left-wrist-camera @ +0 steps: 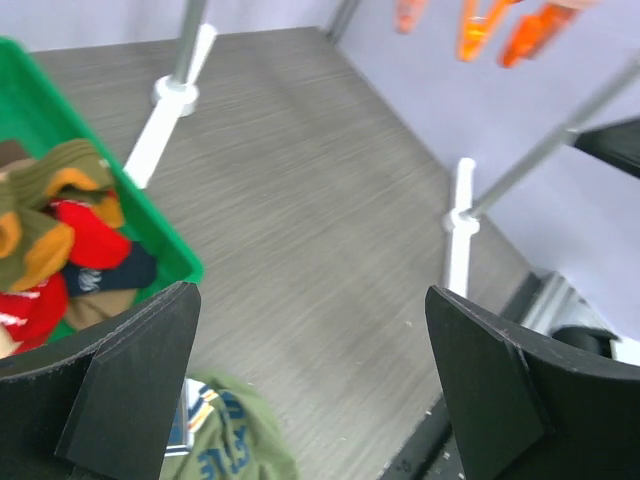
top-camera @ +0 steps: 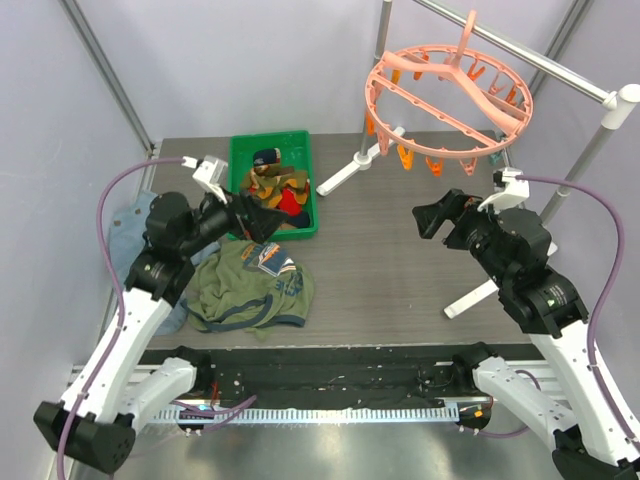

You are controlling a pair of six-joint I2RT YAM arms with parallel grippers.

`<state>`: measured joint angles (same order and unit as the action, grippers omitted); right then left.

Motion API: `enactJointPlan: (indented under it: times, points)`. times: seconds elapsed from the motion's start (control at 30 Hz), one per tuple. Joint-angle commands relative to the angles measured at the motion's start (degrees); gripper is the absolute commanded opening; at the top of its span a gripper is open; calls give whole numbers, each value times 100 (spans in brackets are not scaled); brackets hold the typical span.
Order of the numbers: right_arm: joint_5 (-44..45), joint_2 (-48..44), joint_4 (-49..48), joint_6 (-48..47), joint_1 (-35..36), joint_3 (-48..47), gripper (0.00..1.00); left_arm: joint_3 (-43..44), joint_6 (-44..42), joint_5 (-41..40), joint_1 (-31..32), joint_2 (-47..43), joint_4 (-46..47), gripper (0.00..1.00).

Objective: Remove the socks clipped to the hanger

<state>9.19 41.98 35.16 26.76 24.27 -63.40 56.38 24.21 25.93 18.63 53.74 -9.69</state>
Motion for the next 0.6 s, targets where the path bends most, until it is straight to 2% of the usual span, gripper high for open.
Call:
enactJointPlan:
  times: [0.0,0.57]
  points:
    - [-532,-14,-842,206,16,187,99,-443,216,518,0,-670,723,100]
    - [-664,557,-1318,294,16,161,100,-549,295,518,0,-1032,609,100]
